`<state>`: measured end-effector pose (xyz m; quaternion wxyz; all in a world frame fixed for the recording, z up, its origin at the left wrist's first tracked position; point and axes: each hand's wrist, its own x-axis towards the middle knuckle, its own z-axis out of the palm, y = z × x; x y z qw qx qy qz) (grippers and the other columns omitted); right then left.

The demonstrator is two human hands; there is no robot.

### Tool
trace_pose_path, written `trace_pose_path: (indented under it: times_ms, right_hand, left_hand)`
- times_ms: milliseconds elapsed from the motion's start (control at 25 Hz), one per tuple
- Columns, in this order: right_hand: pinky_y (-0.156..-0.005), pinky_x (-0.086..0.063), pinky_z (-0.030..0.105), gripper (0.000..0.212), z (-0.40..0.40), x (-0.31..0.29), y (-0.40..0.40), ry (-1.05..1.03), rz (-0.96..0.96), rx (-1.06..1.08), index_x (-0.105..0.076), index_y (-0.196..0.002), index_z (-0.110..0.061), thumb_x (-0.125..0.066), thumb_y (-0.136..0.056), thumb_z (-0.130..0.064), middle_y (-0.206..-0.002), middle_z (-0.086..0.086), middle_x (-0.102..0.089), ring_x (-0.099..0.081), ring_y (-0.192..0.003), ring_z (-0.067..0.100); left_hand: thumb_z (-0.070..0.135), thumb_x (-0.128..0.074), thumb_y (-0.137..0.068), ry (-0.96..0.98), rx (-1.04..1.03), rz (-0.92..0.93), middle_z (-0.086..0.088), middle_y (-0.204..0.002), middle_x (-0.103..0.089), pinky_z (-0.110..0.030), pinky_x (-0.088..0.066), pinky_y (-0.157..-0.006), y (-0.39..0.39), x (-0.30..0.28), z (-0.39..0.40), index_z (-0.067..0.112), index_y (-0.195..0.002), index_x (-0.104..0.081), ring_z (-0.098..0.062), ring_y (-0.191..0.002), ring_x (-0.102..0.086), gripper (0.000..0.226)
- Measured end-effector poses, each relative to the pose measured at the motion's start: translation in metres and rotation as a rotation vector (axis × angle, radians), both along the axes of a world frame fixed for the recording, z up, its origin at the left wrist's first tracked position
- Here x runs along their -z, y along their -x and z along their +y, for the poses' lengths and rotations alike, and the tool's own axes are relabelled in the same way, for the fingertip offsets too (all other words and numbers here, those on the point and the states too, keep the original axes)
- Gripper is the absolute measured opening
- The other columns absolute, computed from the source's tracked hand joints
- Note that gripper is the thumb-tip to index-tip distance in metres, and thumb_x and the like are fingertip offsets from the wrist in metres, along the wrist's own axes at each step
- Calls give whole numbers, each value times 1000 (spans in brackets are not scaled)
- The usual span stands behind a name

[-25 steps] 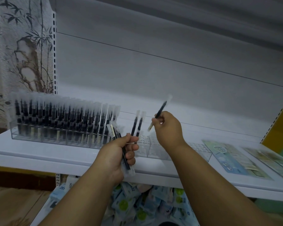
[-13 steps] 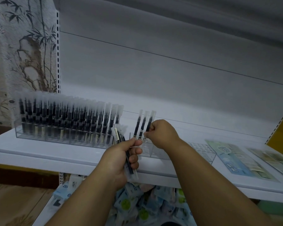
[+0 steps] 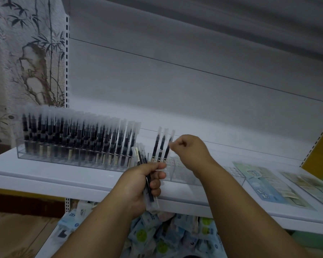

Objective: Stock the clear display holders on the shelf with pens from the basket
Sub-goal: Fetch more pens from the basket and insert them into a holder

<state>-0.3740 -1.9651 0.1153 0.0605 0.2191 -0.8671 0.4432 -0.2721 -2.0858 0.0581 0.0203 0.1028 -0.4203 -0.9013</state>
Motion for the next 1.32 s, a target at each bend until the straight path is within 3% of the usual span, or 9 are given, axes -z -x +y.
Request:
trace_pose_path:
  times_ms: [80,200,520,680,800,920,1000,1160,1320]
  right_hand:
    - [-59,-48,22,12,-4,-7,-18,69,-194,-224,-71,-97,-18,-67,-92,-29,-88,-2,-72,-61,-65,5]
    - [-51,-45,22,17,-5,-14,-25,113,-299,-341,-71,-108,-16,-69,-91,-18,-69,-5,-68,-56,-54,6]
    - [-47,-37,19,7,5,-12,-13,503,-159,-31,-66,-95,-9,-69,-89,-12,-82,8,-76,-45,-41,2]
    - [-66,-43,23,14,13,-2,-4,246,224,126,-65,-108,-28,-62,-95,-31,-93,-10,-68,-57,-66,0]
    - [-60,-43,25,32,15,19,-9,-217,722,65,-62,-127,-31,-58,-96,-24,-103,-6,-54,-54,-72,13]
    - [-52,-39,23,30,18,30,-3,-325,1007,3,-70,-116,-20,-67,-86,-16,-98,0,-59,-57,-67,19]
    - [-53,-36,18,22,17,24,1,-221,906,107,-72,-110,-17,-63,-91,-23,-97,-2,-59,-55,-67,15]
    - [-76,-40,18,20,12,13,12,174,227,136,-72,-105,-15,-60,-96,-28,-103,-4,-66,-57,-87,7]
    - [-76,-41,18,13,2,18,14,146,240,121,-69,-102,-14,-64,-93,-23,-94,-7,-65,-59,-90,9]
  left_hand:
    - [13,-52,-96,32,74,6,-7,-64,-59,-22,-30,-40,1,-3,7,-1,-104,-64,-12,-42,-37,20]
    - [14,-52,-96,37,148,14,-8,-65,-59,-22,-31,-41,0,-8,17,1,-99,-62,-11,-42,-39,17]
    - [19,-52,-99,-2,59,-19,-20,-89,-74,-24,-49,-48,-1,-10,20,3,-109,-68,-18,-55,-61,25]
    - [16,-54,-98,60,-48,-23,-14,-75,-71,-20,-37,-39,2,-7,19,2,-108,-66,-12,-45,-47,22]
    - [15,-53,-98,52,-94,2,-12,-70,-68,-19,-31,-38,6,-12,16,3,-107,-64,-12,-41,-42,18]
    - [17,-52,-99,74,-71,17,-12,-70,-69,-20,-28,-38,6,-15,13,4,-105,-64,-11,-40,-40,19]
    - [20,-51,-99,77,-60,17,-9,-65,-66,-21,-27,-38,6,-14,11,3,-102,-65,-10,-39,-37,22]
    - [18,-50,-100,28,-85,21,-2,-55,-52,-19,-24,-35,5,-9,8,3,-96,-66,-8,-35,-31,23]
    - [18,-50,-100,11,-67,13,-1,-57,-48,-19,-23,-35,5,-5,8,3,-96,-67,-8,-36,-29,23]
